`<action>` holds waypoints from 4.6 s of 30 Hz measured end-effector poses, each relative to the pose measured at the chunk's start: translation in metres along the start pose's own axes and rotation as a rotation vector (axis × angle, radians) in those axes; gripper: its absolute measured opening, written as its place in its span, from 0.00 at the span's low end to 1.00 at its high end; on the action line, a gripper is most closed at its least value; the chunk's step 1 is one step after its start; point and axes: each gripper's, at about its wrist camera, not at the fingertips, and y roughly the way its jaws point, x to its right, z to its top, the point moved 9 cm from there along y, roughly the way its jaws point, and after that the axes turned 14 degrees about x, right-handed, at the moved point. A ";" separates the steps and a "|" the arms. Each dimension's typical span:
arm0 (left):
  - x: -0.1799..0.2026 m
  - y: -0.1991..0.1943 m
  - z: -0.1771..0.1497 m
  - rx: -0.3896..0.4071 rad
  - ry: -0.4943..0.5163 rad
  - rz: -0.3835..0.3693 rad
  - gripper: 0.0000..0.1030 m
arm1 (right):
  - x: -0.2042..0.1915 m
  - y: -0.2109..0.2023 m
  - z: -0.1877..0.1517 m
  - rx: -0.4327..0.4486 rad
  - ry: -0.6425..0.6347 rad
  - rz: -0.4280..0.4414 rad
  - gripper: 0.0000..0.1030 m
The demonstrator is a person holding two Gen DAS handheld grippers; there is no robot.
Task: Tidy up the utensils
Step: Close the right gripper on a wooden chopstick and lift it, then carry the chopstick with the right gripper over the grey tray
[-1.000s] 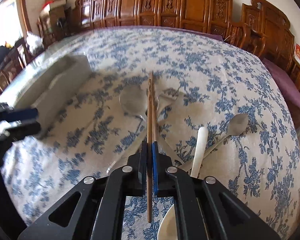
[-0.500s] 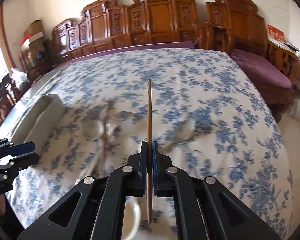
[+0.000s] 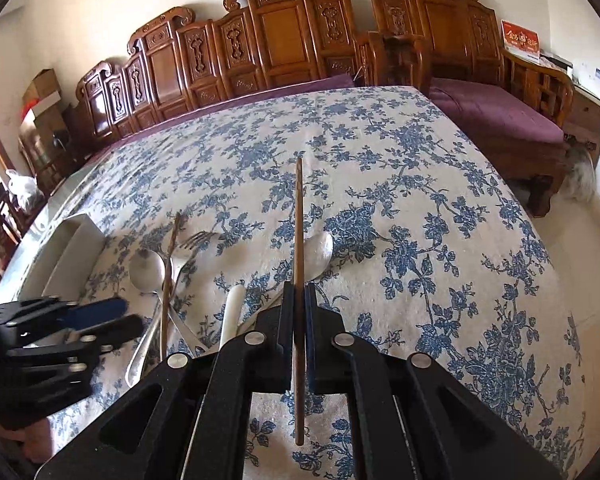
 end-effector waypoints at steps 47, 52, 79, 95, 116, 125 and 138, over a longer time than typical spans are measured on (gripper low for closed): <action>-0.076 -0.101 -0.018 0.052 -0.018 0.094 0.04 | -0.101 -0.005 -0.004 -0.007 -0.190 0.139 0.06; -0.090 -0.128 -0.016 0.076 -0.038 0.104 0.04 | -0.114 -0.008 -0.005 -0.005 -0.215 0.163 0.06; -0.180 -0.149 -0.032 0.059 -0.112 0.217 0.04 | -0.196 -0.034 -0.016 0.010 -0.315 0.304 0.06; -0.213 -0.115 -0.048 -0.029 -0.138 0.197 0.04 | -0.195 -0.018 -0.033 -0.042 -0.342 0.292 0.06; -0.238 -0.149 -0.038 0.116 -0.131 0.221 0.15 | -0.226 -0.012 -0.041 -0.069 -0.296 0.307 0.06; -0.259 -0.154 -0.038 0.125 -0.159 0.236 0.15 | -0.286 -0.004 -0.026 -0.061 -0.257 0.380 0.06; -0.280 -0.158 -0.043 0.124 -0.182 0.271 0.15 | -0.346 0.051 -0.039 -0.153 -0.211 0.354 0.06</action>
